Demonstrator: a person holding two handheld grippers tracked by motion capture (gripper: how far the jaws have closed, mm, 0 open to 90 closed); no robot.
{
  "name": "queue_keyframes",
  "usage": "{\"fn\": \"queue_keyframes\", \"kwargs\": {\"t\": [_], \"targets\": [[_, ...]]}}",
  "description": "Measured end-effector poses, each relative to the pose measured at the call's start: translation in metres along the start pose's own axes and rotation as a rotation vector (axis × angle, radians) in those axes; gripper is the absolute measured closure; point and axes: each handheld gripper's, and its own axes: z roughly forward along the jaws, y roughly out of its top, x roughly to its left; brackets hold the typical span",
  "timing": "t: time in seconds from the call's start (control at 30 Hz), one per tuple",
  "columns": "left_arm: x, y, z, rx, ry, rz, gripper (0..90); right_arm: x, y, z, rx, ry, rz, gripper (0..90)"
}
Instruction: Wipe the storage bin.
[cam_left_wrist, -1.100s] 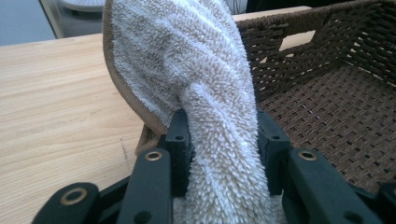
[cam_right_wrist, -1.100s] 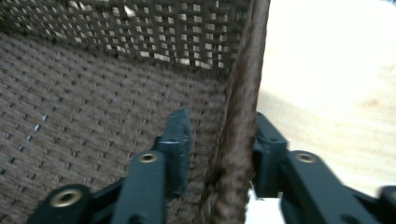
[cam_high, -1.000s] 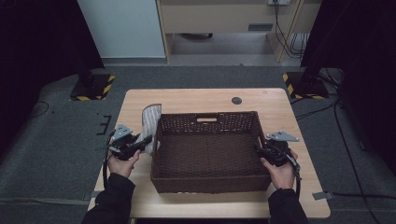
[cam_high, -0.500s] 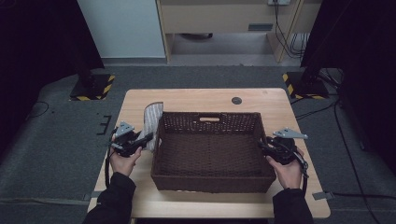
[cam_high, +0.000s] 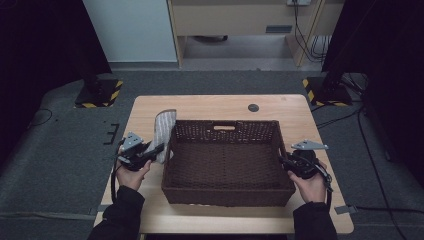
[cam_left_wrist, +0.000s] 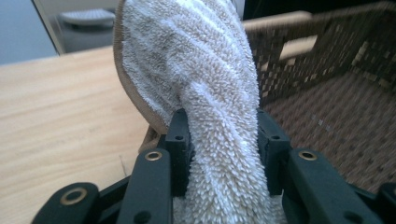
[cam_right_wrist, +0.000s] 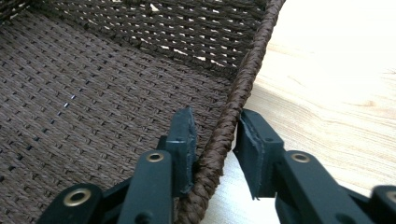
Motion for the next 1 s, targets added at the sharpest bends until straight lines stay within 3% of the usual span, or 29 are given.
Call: {"fn": "queue_keyframes", "kwargs": {"t": [0.1,0.3,0.53,0.63,0.7,0.77,0.9,1.0], "targets": [[0.004,0.0,0.001,-0.01,-0.008,-0.017,63.5,0.0,-0.001,0.0,-0.007,0.002,0.022,71.8],[0.012,0.004,0.012,0.003,0.015,-0.004,63.5,0.006,0.003,0.005,-0.014,-0.019,0.04,72.5],[0.017,-0.022,0.031,0.155,0.051,0.008,63.7,0.006,0.003,0.006,-0.022,-0.026,0.017,71.6],[0.013,-0.032,0.039,0.24,0.066,0.046,63.7,0.006,0.002,0.006,-0.024,-0.024,0.021,71.3],[0.011,-0.032,0.039,0.234,0.075,0.048,63.7,0.007,0.002,0.006,-0.03,-0.026,0.023,71.3],[0.015,-0.029,0.033,0.205,0.06,0.018,63.9,0.006,0.001,0.006,-0.029,-0.026,0.02,71.2],[0.023,-0.017,0.008,0.043,0.021,-0.062,63.9,0.006,0.001,0.006,-0.033,-0.022,0.024,71.2],[0.02,-0.006,-0.012,-0.06,-0.032,-0.051,63.8,0.006,0.0,0.006,-0.037,-0.019,0.028,71.0]]}}
